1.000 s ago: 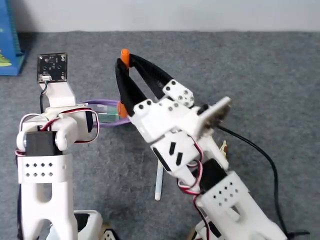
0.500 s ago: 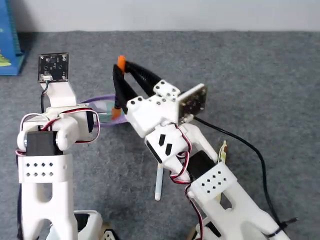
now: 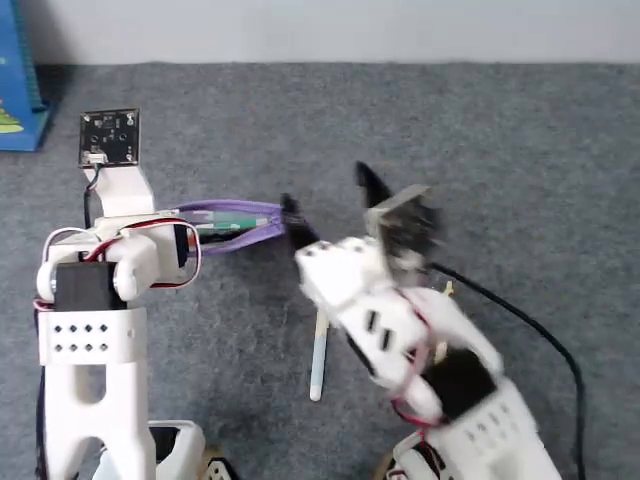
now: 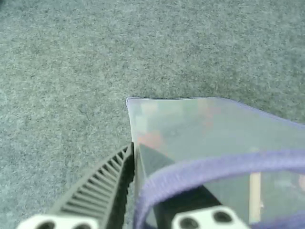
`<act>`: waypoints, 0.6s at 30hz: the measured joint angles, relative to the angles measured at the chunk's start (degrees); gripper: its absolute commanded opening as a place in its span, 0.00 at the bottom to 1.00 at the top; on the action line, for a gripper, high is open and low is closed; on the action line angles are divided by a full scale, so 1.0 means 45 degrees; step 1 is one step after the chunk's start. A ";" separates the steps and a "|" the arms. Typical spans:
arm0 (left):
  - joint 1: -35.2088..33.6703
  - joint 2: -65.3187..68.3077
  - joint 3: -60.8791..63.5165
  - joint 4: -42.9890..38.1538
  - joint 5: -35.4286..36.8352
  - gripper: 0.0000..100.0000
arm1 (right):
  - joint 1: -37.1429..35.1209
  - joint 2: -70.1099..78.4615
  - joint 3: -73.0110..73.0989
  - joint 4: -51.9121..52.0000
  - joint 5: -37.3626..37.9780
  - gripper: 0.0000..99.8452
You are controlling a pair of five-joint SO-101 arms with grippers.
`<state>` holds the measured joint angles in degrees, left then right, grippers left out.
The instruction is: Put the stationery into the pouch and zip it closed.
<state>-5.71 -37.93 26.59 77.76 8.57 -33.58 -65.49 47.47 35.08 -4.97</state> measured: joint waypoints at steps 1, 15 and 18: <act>0.0000 0.0000 0.0000 0.0000 0.0000 0.01 | 0.0332 -0.0586 0.0000 0.0410 0.0000 0.21; -0.2110 -0.3341 0.0020 0.0215 0.0000 0.01 | 0.3067 0.0039 0.0117 0.2422 0.0020 0.14; -0.2442 -0.3575 0.0020 0.0313 0.0000 0.01 | 0.3145 0.1289 0.0117 0.2422 0.0020 0.14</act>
<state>-16.70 -54.02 26.68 79.16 8.57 -19.43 -59.69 48.00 45.98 -4.88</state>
